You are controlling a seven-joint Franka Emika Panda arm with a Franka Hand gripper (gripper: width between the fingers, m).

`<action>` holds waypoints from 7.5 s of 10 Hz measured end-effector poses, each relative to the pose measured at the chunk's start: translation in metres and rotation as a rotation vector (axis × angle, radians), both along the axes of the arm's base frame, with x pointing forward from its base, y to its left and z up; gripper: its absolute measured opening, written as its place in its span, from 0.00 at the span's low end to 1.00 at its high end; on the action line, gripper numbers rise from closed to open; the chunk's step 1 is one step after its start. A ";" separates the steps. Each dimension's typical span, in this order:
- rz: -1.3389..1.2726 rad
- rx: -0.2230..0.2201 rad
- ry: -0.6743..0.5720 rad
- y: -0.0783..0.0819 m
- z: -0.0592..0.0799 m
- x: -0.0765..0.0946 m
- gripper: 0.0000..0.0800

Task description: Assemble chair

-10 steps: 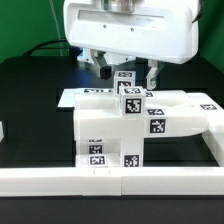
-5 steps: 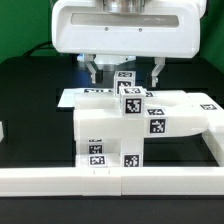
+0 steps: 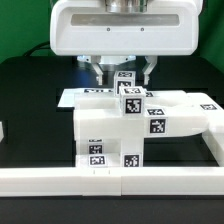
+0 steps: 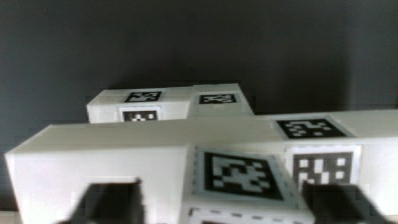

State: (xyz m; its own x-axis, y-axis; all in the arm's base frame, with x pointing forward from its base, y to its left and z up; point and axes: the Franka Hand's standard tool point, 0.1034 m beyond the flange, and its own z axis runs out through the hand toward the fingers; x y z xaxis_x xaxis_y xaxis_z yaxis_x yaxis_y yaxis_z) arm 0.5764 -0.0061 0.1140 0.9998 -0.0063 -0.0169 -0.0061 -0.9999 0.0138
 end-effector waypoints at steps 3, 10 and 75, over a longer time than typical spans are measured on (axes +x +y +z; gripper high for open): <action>-0.048 0.000 -0.001 0.000 0.000 0.000 0.36; -0.612 0.024 -0.008 0.001 -0.001 0.000 0.36; -1.706 0.101 0.015 0.017 0.000 0.004 0.36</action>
Offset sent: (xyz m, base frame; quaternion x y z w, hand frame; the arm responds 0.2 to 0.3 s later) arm 0.0000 0.0000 0.0000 0.0000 0.0000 0.1296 0.9916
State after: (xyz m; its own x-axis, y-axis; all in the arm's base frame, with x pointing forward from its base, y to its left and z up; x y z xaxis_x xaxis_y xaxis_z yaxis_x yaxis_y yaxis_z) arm 0.5803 0.0111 0.1140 -0.1390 -0.9859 -0.0932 -0.9892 0.1427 -0.0346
